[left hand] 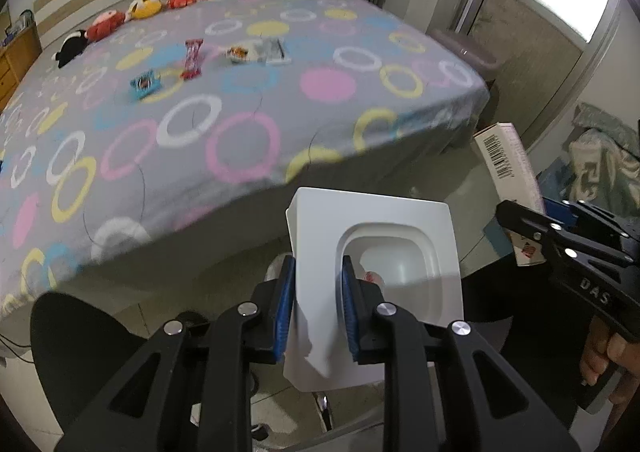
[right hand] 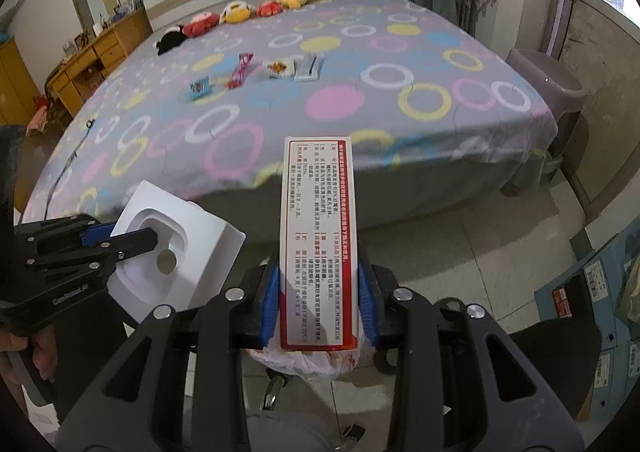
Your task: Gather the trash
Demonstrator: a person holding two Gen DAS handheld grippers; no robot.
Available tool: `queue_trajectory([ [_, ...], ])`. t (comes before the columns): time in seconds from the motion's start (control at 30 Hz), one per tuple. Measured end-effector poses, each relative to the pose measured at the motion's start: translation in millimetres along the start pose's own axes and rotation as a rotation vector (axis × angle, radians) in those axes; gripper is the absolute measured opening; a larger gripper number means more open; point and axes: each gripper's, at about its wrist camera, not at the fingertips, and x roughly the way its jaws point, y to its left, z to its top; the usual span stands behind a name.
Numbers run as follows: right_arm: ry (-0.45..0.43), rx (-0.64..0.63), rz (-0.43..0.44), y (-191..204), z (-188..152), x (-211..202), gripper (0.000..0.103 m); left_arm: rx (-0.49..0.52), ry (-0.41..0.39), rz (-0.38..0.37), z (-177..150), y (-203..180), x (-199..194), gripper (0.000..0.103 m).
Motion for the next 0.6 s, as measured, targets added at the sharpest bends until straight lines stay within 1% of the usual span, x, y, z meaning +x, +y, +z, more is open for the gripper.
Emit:
queue_trajectory([
  [0.27,0.083,0.005,-0.011,-2,-21,43,0.032,-0.003,0.088,0.051,-17,5,46,0.023],
  [0.43,0.155,0.025,-0.018,-4,-35,76,0.032,-0.017,0.145,0.052,-26,10,73,0.023],
  [0.6,0.220,0.036,-0.019,-7,-48,105,0.032,-0.026,0.218,0.057,-37,15,108,0.023],
])
